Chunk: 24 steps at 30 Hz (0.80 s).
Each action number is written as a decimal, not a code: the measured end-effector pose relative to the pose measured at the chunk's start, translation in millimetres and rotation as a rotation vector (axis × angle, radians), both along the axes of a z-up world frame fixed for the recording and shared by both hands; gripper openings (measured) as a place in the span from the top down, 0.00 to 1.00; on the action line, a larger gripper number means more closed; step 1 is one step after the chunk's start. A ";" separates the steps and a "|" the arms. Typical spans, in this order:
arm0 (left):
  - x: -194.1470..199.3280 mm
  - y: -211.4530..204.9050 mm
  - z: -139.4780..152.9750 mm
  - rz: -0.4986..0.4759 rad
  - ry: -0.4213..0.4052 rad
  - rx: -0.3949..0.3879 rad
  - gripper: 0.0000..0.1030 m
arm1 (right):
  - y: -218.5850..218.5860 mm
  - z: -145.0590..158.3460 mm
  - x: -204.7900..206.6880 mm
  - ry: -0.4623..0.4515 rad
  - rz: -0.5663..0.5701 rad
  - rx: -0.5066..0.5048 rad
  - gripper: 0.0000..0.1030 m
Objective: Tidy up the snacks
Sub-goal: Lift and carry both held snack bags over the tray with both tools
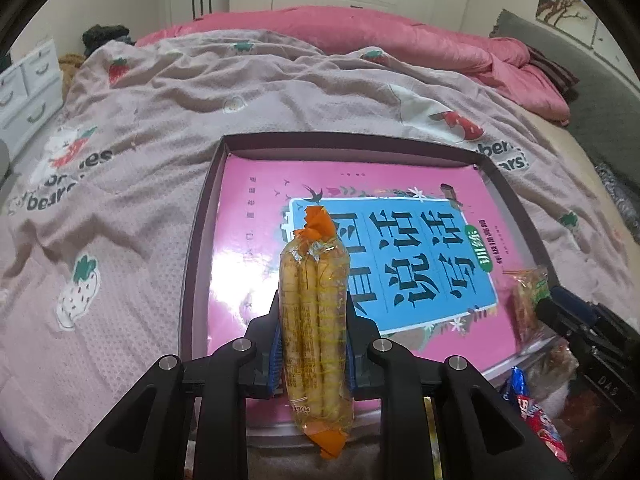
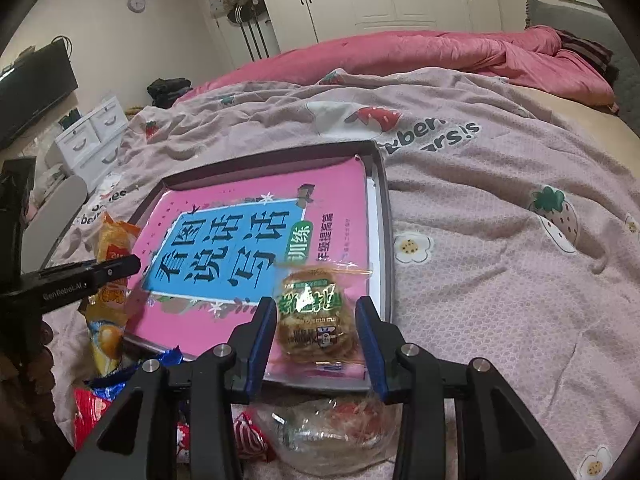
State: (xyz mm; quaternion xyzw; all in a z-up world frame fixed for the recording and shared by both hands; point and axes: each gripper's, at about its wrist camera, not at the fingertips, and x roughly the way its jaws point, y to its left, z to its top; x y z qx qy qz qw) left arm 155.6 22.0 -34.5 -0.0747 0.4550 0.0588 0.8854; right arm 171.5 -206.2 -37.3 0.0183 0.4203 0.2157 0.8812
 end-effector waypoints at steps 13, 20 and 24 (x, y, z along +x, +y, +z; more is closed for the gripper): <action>7.0 -8.1 -9.4 -0.019 0.020 0.006 0.76 | -5.8 1.1 4.6 0.006 -0.019 0.039 0.60; 5.2 -8.0 -14.2 -0.026 0.036 -0.028 0.75 | -7.8 2.4 2.2 0.015 -0.010 0.048 0.60; 2.0 -6.6 -14.4 -0.027 0.043 -0.039 0.75 | -13.7 4.0 -1.5 0.029 -0.018 0.081 0.60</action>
